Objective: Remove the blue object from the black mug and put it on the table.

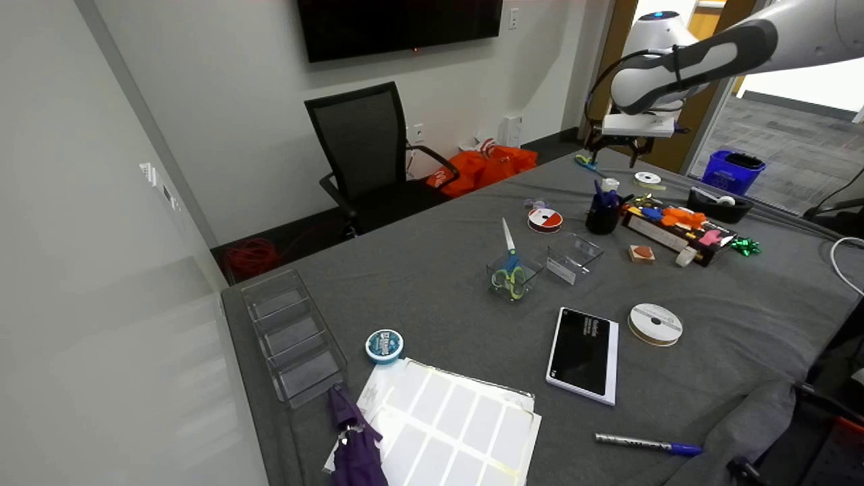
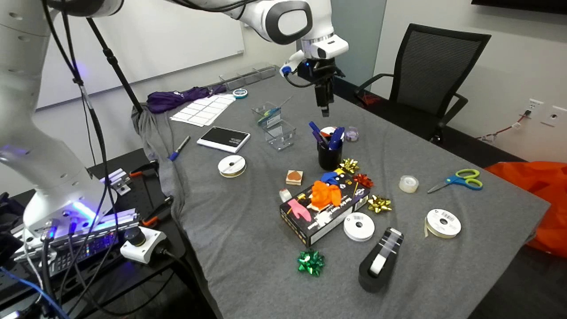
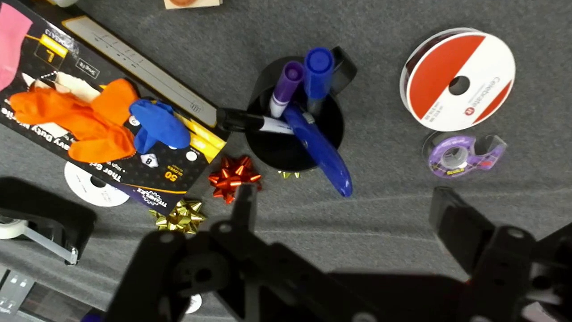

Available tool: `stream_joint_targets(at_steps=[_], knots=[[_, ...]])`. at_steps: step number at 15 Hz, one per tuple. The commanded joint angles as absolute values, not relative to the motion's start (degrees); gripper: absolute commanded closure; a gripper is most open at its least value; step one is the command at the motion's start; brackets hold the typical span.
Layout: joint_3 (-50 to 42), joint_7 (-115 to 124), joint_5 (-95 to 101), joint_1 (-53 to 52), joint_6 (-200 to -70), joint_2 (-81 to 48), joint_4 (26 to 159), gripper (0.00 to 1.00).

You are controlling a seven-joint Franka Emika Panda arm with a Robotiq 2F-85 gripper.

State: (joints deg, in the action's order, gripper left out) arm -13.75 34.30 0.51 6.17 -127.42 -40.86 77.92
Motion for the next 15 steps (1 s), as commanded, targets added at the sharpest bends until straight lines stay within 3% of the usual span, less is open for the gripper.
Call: stream_joint_targets(at_steps=[1, 15], knots=[[-14.2, 35.43, 0.17, 7.25, -124.61, -47.04, 69.93, 0.0], [-16.26, 36.68, 2.28, 7.81, -122.24, -59.56, 57.39, 0.0]])
